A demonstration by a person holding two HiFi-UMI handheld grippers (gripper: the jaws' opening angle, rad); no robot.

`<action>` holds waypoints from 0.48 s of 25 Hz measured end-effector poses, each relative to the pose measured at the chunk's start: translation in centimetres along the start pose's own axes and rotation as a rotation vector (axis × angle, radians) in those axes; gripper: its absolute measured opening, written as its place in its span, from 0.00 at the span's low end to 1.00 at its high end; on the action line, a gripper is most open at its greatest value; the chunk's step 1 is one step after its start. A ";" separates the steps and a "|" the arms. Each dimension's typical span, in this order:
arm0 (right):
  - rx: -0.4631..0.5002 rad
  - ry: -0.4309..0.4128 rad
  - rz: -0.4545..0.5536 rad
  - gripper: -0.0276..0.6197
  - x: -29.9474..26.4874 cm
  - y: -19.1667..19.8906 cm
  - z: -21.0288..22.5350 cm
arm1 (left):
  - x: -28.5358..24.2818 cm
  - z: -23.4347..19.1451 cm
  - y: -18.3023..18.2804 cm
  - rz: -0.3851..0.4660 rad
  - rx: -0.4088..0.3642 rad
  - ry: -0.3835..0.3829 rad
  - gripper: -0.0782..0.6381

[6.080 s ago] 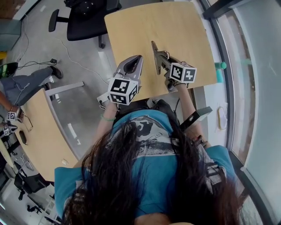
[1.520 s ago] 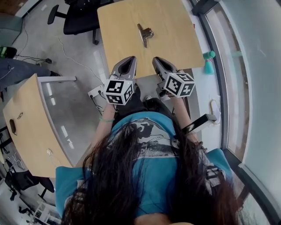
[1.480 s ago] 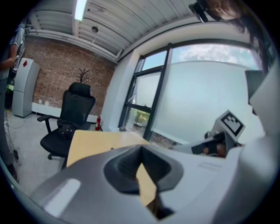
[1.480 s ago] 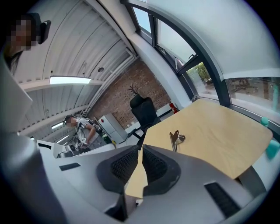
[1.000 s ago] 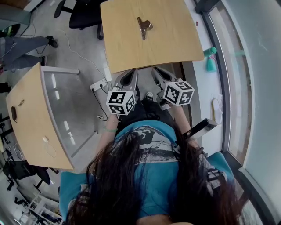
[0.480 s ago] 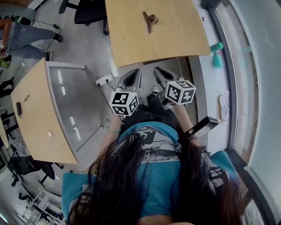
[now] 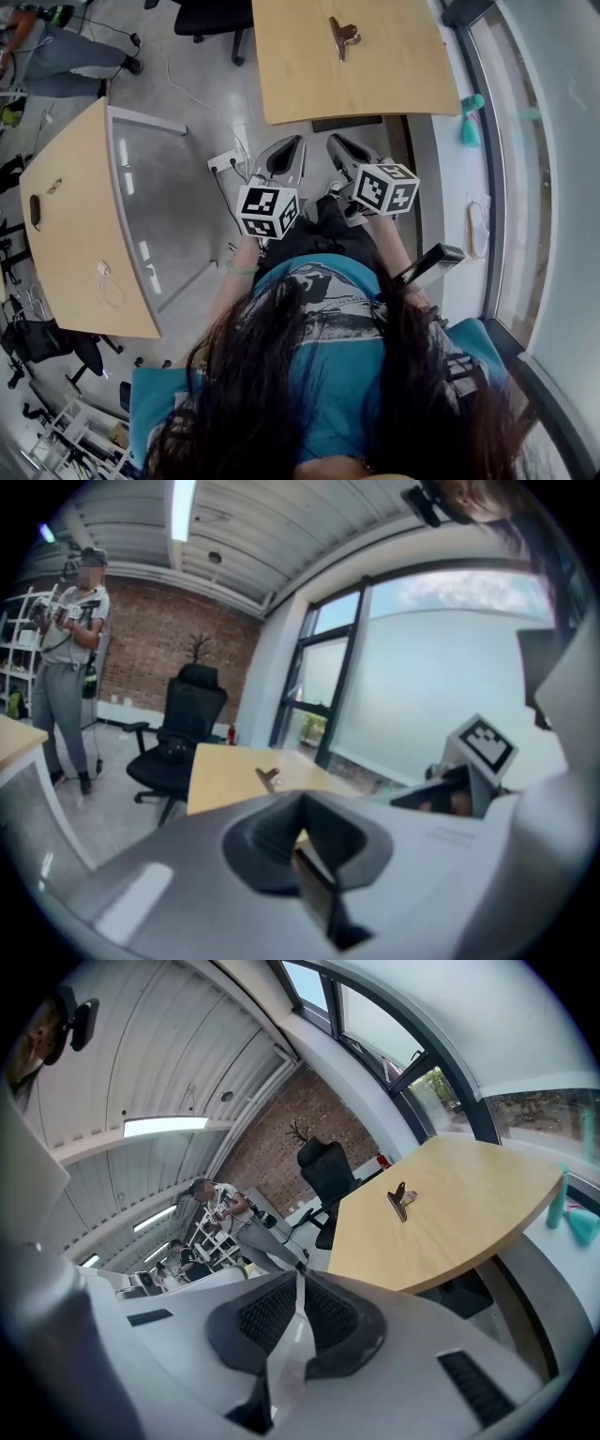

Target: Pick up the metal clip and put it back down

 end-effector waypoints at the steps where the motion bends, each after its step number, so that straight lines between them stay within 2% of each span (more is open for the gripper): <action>1: 0.003 0.002 0.004 0.10 0.1 0.4 -0.7 | 0.8 -0.3 0.1 0.005 0.004 0.001 0.11; 12: 0.016 0.095 0.043 0.10 3.4 6.8 -7.1 | 8.8 -2.0 1.7 0.044 0.023 0.086 0.11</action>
Point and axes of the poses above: the fingertips, and each gripper's own axes: x backward along the fingers, z to its right, y out of its underside, the point moved 7 cm from there along x, backward along the fingers, and after that the axes turned 3 degrees about -y, right-handed, at the moved point
